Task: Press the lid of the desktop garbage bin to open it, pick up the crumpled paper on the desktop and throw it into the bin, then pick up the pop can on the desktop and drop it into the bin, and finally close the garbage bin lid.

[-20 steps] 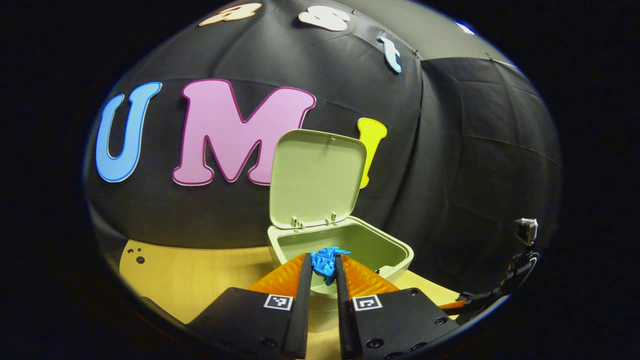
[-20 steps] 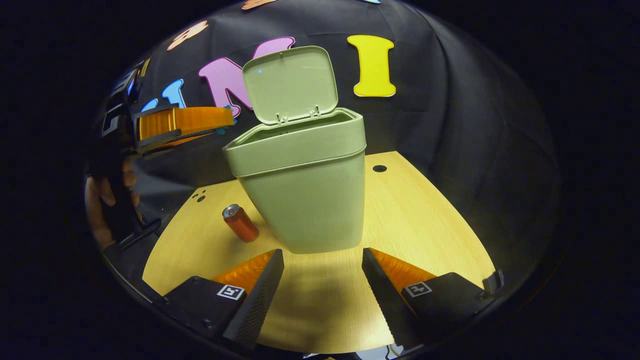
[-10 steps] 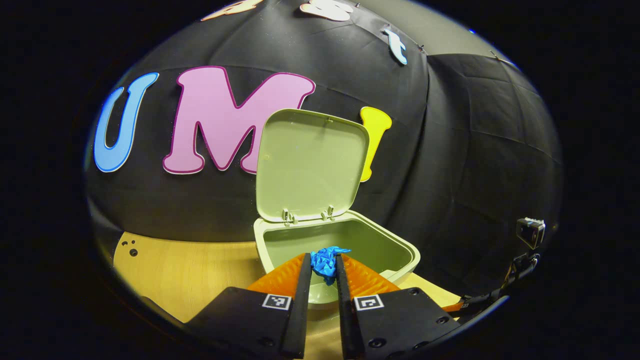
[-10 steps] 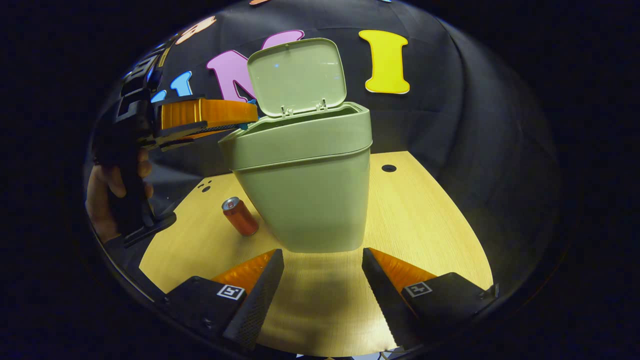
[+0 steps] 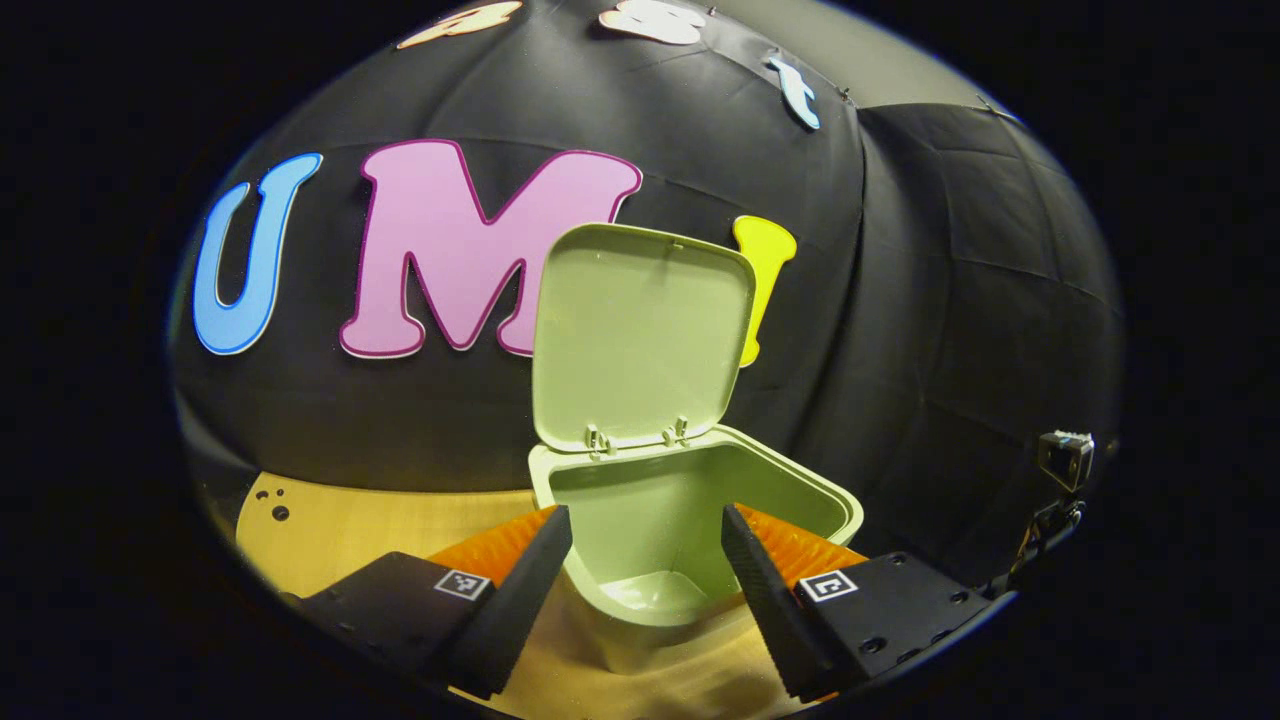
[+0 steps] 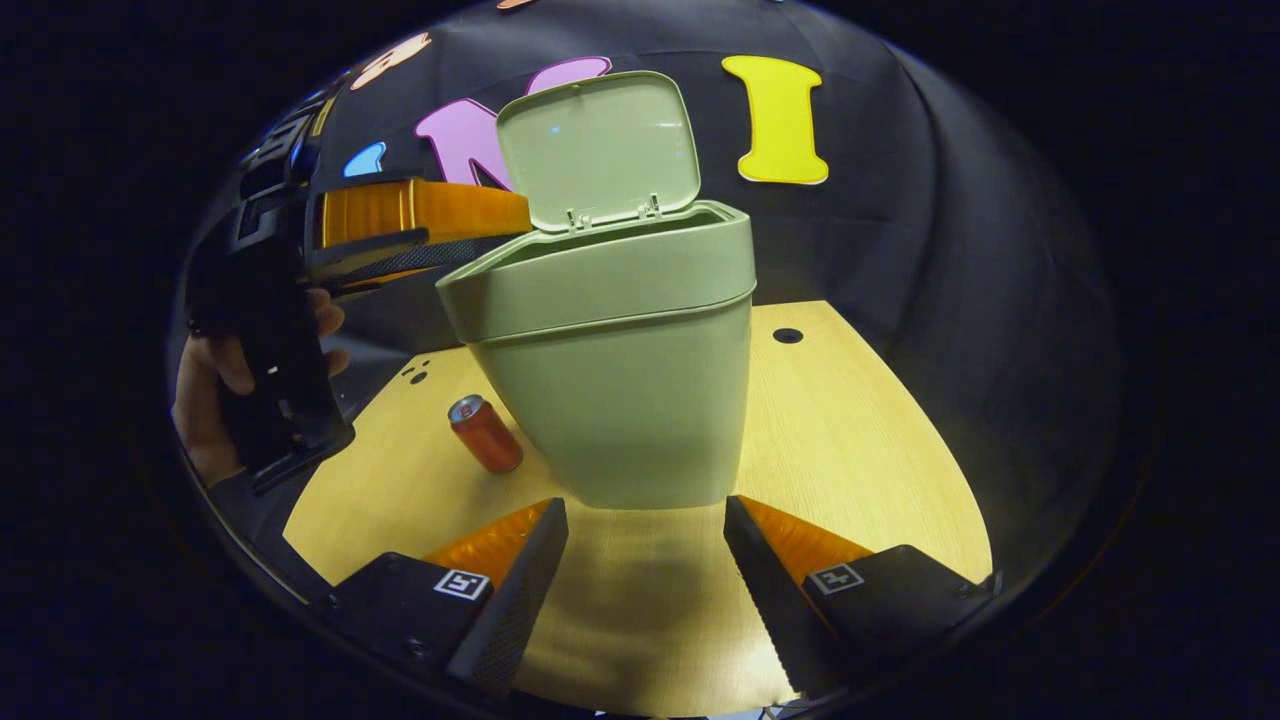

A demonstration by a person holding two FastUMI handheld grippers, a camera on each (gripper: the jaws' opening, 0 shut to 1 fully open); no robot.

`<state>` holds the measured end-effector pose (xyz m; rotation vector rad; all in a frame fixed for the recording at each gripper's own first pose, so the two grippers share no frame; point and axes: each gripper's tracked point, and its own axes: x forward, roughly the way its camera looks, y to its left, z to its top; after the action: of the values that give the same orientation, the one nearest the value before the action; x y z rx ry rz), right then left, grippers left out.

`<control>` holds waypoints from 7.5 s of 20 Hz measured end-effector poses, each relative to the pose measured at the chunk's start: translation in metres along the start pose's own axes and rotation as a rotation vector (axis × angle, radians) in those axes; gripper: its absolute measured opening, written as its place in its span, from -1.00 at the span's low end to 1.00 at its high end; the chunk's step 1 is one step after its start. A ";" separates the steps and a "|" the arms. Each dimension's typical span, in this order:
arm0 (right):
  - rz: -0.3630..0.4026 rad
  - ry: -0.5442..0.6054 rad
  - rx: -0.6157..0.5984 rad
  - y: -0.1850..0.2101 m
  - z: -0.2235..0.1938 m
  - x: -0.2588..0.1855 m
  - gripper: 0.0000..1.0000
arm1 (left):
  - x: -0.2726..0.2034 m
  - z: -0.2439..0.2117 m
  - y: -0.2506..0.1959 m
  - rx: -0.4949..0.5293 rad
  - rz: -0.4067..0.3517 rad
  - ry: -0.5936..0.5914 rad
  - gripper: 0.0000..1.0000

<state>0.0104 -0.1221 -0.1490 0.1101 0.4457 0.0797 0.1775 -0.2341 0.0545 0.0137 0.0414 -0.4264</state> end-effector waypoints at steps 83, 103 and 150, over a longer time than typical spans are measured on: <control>0.164 -0.314 -0.129 0.222 0.198 0.014 0.63 | -0.283 -0.152 0.240 -0.109 0.447 0.151 0.92; -0.230 -0.402 -0.063 0.080 0.234 0.026 0.64 | -0.289 -0.160 0.248 -0.079 0.376 0.147 0.92; -0.104 -0.454 -0.121 0.080 0.412 0.074 0.91 | -0.365 -0.176 0.190 -0.315 0.735 0.184 0.92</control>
<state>0.2517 -0.0718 0.1989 -0.0154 -0.0079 -0.0216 -0.0826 0.0940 -0.1051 -0.2363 0.2754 0.3208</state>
